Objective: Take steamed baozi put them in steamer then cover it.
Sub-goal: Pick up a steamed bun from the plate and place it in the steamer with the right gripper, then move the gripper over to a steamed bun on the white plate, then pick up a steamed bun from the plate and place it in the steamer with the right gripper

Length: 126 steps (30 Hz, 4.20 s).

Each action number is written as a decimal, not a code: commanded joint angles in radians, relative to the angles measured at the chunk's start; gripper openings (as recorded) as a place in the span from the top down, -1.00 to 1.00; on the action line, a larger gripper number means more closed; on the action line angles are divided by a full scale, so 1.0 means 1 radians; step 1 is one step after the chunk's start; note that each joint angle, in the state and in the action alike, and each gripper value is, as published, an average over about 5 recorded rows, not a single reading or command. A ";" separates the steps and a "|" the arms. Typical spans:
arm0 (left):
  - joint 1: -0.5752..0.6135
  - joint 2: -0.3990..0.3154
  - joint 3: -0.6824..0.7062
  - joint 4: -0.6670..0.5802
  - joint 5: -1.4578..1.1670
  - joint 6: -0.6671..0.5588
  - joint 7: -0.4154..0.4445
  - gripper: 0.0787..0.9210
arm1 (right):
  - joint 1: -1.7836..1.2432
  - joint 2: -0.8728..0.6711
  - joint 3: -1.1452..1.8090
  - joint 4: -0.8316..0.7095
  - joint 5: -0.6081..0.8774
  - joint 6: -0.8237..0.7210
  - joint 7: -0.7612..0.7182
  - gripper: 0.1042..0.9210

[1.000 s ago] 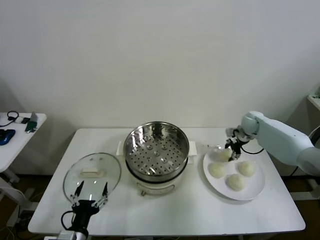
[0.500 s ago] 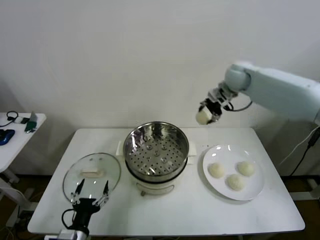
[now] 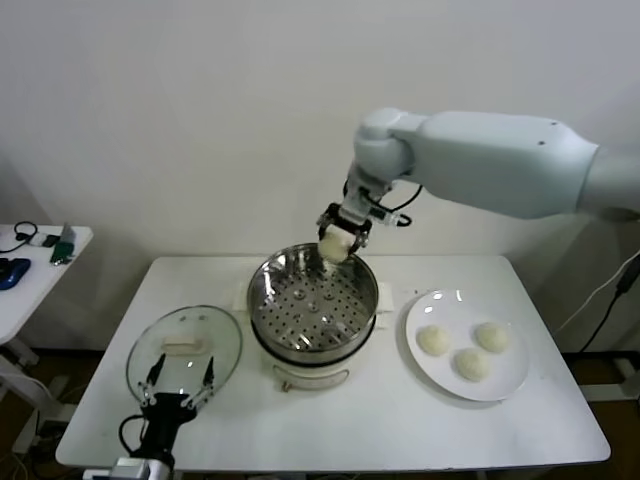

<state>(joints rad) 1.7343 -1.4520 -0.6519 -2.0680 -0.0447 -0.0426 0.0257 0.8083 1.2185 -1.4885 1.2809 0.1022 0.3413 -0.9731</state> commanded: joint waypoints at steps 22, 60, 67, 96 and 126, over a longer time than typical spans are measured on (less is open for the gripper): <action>0.010 0.004 -0.002 0.017 0.002 -0.016 -0.003 -0.77 | -0.378 0.242 0.129 -0.503 -0.325 0.224 0.125 -0.45; 0.015 -0.001 0.006 -0.010 0.026 -0.009 0.000 -0.77 | -0.052 -0.520 -0.325 0.136 0.504 -0.628 0.098 -0.76; 0.023 -0.008 0.004 -0.006 0.027 -0.011 0.000 -0.77 | -0.232 -0.486 -0.225 0.072 0.421 -0.633 0.104 -0.76; 0.045 -0.018 0.004 -0.003 0.048 -0.025 -0.007 -0.77 | -0.485 -0.369 0.008 -0.115 0.312 -0.661 0.177 -0.69; 0.039 -0.021 0.015 -0.027 0.045 -0.022 -0.015 -0.77 | 0.222 -0.363 -0.325 0.041 0.524 -0.562 -0.017 -0.27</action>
<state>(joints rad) 1.7838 -1.4747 -0.6412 -2.0958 0.0012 -0.0692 0.0090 0.6659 0.8390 -1.6735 1.2556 0.5229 -0.2597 -0.9120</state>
